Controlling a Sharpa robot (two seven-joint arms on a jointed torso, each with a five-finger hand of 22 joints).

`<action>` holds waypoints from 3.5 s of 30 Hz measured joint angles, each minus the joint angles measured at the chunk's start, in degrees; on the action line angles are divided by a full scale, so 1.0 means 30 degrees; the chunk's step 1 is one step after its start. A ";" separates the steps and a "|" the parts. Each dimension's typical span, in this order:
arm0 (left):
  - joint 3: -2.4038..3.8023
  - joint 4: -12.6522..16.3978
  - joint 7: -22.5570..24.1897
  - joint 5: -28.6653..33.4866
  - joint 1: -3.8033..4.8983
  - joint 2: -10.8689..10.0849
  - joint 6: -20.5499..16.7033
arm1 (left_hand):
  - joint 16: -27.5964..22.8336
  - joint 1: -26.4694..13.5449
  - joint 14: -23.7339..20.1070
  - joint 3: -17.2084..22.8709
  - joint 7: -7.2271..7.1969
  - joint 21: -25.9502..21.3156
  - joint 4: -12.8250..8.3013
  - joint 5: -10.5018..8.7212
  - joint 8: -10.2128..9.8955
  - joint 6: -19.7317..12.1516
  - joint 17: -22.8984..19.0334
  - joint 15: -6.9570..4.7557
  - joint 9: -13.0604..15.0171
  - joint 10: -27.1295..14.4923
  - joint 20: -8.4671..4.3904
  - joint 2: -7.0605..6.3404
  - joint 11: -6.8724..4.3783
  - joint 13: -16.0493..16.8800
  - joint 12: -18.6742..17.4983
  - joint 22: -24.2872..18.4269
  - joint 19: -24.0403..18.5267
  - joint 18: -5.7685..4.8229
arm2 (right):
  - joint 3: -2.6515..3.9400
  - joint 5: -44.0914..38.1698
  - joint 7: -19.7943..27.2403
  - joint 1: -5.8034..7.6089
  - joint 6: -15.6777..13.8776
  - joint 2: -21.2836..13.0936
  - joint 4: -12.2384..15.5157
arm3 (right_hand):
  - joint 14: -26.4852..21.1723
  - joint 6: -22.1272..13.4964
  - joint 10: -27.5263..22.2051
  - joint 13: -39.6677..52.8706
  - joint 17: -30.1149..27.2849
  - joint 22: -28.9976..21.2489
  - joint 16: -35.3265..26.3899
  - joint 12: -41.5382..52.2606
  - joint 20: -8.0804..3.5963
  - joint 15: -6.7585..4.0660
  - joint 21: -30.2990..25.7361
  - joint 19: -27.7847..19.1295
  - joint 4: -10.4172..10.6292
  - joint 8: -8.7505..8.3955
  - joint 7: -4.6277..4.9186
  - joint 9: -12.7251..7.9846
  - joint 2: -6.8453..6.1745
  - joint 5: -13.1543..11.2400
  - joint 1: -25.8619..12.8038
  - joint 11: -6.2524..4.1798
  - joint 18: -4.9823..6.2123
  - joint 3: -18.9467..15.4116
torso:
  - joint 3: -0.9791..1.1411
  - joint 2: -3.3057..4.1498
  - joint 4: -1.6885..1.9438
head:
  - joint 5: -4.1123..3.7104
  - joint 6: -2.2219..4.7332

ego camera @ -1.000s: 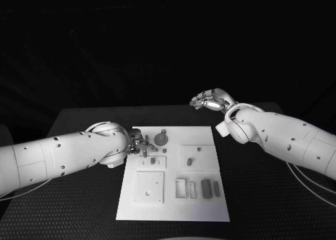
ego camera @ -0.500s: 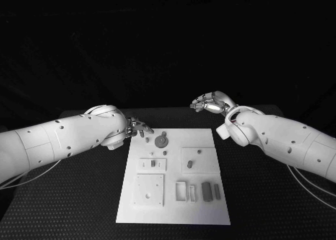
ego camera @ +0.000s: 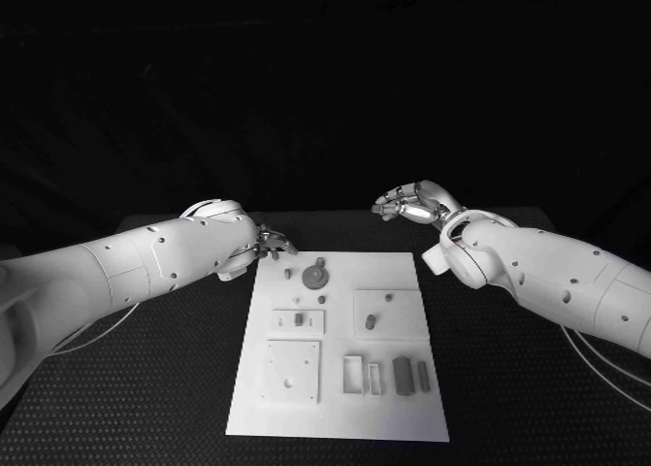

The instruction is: Assemble the parts on the task board

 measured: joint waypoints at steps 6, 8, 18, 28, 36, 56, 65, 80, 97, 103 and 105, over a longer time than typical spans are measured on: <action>0.0002 -0.0878 0.0210 -0.0260 -0.0223 0.0362 0.0382 | 0.0000 0.0075 -0.0001 0.0004 0.0000 0.0000 -0.0101 0.0000 0.0001 0.0000 0.0000 0.0001 0.0025 0.0000 0.0000 0.0075 -0.0001 0.0000 0.0000 -0.0041 0.0000 -0.0001 | 0.0000 0.0038 0.0000 0.0001 -0.0004 -0.0085 0.0096 | 0.0001 0.0000 0.0000 0.0000 -0.0001 0.0024 0.0000 0.0000 -0.0001 0.0000 -0.0077 0.0000 0.0000 0.0000 -0.0001 0.0000 0.0000 0.0000 0.0000 0.0000 0.0003 0.0000 | -0.0004 0.0053 -0.0040 | 0.0071 0.0090; 0.0002 -0.1032 0.0258 -0.0301 -0.0290 0.0422 0.0517 | 0.0000 0.0102 -0.0001 -0.0049 0.0000 0.0000 -0.0155 0.0000 0.0000 0.0000 -0.0012 0.0001 0.0042 0.0000 0.0000 0.0211 -0.0001 -0.0020 0.0000 -0.0040 0.0000 -0.0001 | 0.0000 0.0044 0.0000 0.0001 -0.0005 -0.0125 0.0111 | 0.0001 0.0000 0.0000 0.0001 -0.0018 0.0036 0.0001 0.0000 0.0000 -0.0001 -0.0077 0.0000 0.0000 0.0000 -0.0001 0.0000 0.0000 0.0000 0.0000 -0.0001 0.0002 0.0000 | -0.0007 0.0055 -0.0040 | 0.0088 0.0099; 0.0005 -0.1615 0.0548 -0.0156 -0.0602 0.0800 0.1008 | 0.0000 0.0199 -0.0002 -0.0181 -0.0001 -0.0001 -0.0286 0.0000 0.0001 -0.0002 -0.0018 0.0002 0.0085 0.0000 0.0001 0.0353 -0.0003 -0.0038 0.0000 -0.0116 0.0000 -0.0001 | 0.0002 0.0064 0.0000 0.0003 -0.0024 -0.0108 0.0171 | -0.0065 0.0000 0.0000 0.0001 -0.0039 0.0072 0.0000 -0.0072 0.0000 0.0064 -0.0077 0.0000 -0.0053 0.0000 -0.0001 -0.0016 0.0000 0.0000 0.0000 0.0000 0.0004 -0.0053 | -0.0011 0.0044 -0.0013 | 0.0234 0.0000; 0.0002 -0.1613 0.0750 0.0301 -0.0710 0.0853 0.1293 | 0.0000 0.0257 -0.0001 -0.0233 -0.0004 -0.0001 -0.0338 0.0000 0.0001 -0.0003 -0.0034 0.0005 0.0107 -0.0001 0.0001 0.0609 -0.0005 -0.0058 0.0000 -0.0159 -0.0138 -0.0002 | 0.0003 0.0071 -0.0007 0.0004 -0.0037 -0.0084 0.0159 | -0.0065 0.0000 0.0000 0.0001 -0.0060 0.0110 0.0000 -0.0072 0.0066 0.0064 -0.0076 -0.0067 -0.0053 0.0000 0.0000 -0.0034 0.0000 0.0074 0.0000 0.0000 0.0010 -0.0053 | -0.0004 0.0026 -0.0031 | 0.0317 0.0022; 0.0002 -0.1573 0.0829 0.0541 -0.0793 0.0857 0.1711 | 0.0000 0.0720 0.0024 -0.0128 -0.0007 0.0178 -0.0708 0.0460 0.0091 -0.0003 -0.0034 0.0032 0.0131 -0.0001 0.0002 0.1072 -0.0007 -0.0115 0.0000 -0.0232 -0.0138 -0.0001 | 0.0003 0.0076 -0.0011 0.0004 -0.0038 -0.0026 0.0134 | -0.0064 0.0001 0.0000 0.0002 -0.0060 0.0127 0.0000 -0.0072 0.0000 0.0063 -0.0076 -0.0136 -0.0053 0.0000 0.0000 -0.0034 0.0000 0.0073 0.0000 0.0000 0.0013 -0.0053 | 0.0007 0.0024 -0.0013 | 0.0262 0.0024; 0.0008 -0.1638 0.0962 0.0872 -0.0968 0.0817 0.1939 | 0.0000 0.1956 0.0025 0.0231 -0.0064 0.0400 -0.1434 0.1482 0.0131 0.0051 -0.0100 0.0035 0.0166 0.0000 0.0071 0.2462 -0.0010 -0.0244 0.0000 -0.0400 -0.0205 -0.0002 | 0.0003 0.0086 -0.0020 0.0003 -0.0026 0.0049 0.0048 | -0.0129 0.0001 0.0069 0.0003 -0.0080 0.0192 -0.0072 -0.0146 0.0000 0.0128 -0.0148 -0.0135 -0.0053 0.0000 -0.0001 -0.0051 0.0000 0.0073 0.0000 0.0069 0.0013 -0.0053 | 0.0005 0.0029 -0.0024 | 0.0220 -0.0018; 0.0008 -0.1650 0.1109 0.1364 -0.0967 0.0831 0.1980 | 0.0000 0.2282 -0.0038 0.0192 -0.0065 0.0476 -0.1607 0.1589 0.0129 0.0051 -0.0131 0.0098 0.0102 -0.0004 0.0069 0.3255 -0.0008 -0.0312 0.0000 -0.0520 -0.0341 -0.0005 | 0.0003 0.0088 -0.0027 0.0002 -0.0016 0.0095 0.0009 | -0.0128 0.0001 0.0069 0.0003 -0.0097 0.0215 -0.0071 -0.0146 0.0000 0.0128 -0.0148 -0.0135 -0.0053 0.0000 -0.0001 -0.0070 0.0000 0.0073 0.0000 0.0069 -0.0281 -0.0052 | -0.0009 0.0031 -0.0022 | 0.0203 -0.0033; 0.0032 -0.1784 0.1646 0.2728 -0.0977 0.0510 0.1821 | 0.0074 0.3586 0.0017 0.2247 -0.0221 0.0846 -0.0597 0.1182 0.0348 0.0997 -0.0254 0.0242 0.0101 0.0039 0.0103 0.3853 -0.0045 -0.0609 0.0000 -0.0917 -0.0512 -0.0004 | 0.0003 0.0091 -0.0053 0.0001 0.0016 0.0126 -0.0032 | -0.0194 -0.0069 0.0069 -0.0014 -0.0138 0.0296 -0.0071 -0.0221 0.0001 0.0193 -0.0221 -0.0274 0.0001 0.0000 -0.0071 -0.0088 0.0000 0.0073 0.0000 0.0069 -0.0282 -0.0107 | 0.0000 0.0027 -0.0013 | 0.0267 -0.0062; 0.0074 0.3779 0.1632 0.4064 -0.0627 -0.3565 0.0175 | 0.0146 0.3559 0.0067 0.2482 -0.0256 0.1069 -0.0469 0.1855 0.0460 0.1299 -0.0276 0.0128 0.0070 0.0111 0.0104 0.3804 -0.0111 -0.0662 0.0000 -0.0987 -0.0511 -0.0004 | 0.0002 0.0092 -0.0096 0.0002 0.0045 -0.0157 -0.0124 | -0.0193 -0.0110 0.0069 -0.0011 -0.0157 0.0338 -0.0079 -0.0294 0.0000 0.0192 -0.0220 -0.0274 0.0001 0.0000 -0.0029 -0.0104 0.0000 0.0073 0.0000 0.0069 -0.0279 -0.0106 | 0.0024 0.0009 0.0015 | 0.0271 -0.0075; -0.0011 0.5940 0.1539 0.4074 -0.0584 -0.4830 -0.0389 | 0.0146 0.3562 0.0067 0.2485 -0.0275 0.1132 -0.0473 0.1936 0.0468 0.1318 -0.0276 0.0128 0.0062 0.0112 0.0104 0.3805 -0.0111 -0.0661 0.0000 -0.1006 -0.0511 -0.0004 | 0.0000 0.0093 -0.0117 0.0003 0.0050 -0.0177 -0.0124 | -0.0192 -0.0109 0.0069 -0.0010 -0.0175 0.0359 -0.0148 -0.0294 -0.0001 0.0192 -0.0221 -0.0273 0.0000 0.0000 -0.0030 -0.0103 0.0000 0.0073 0.0000 0.0069 -0.0282 -0.0106 | 0.0009 0.0007 0.0053 | 0.0244 -0.0134; -0.0130 0.6438 0.1498 0.3974 -0.0588 -0.5016 -0.0523 | 0.0221 0.3562 0.0067 0.2521 -0.0285 0.1142 -0.0510 0.1939 0.0534 0.1327 -0.0275 0.0128 0.0061 0.0112 0.0104 0.3805 -0.0111 -0.0661 0.0000 -0.1006 -0.0511 -0.0004 | 0.0000 0.0093 -0.0121 0.0003 0.0052 -0.0174 -0.0122 | -0.0192 -0.0109 0.0069 -0.0009 -0.0175 0.0374 -0.0147 -0.0294 -0.0001 0.0191 -0.0220 -0.0273 0.0000 0.0000 -0.0031 -0.0115 0.0000 0.0072 0.0000 0.0069 -0.0281 -0.0106 | 0.0000 0.0007 0.0064 | 0.0244 -0.0163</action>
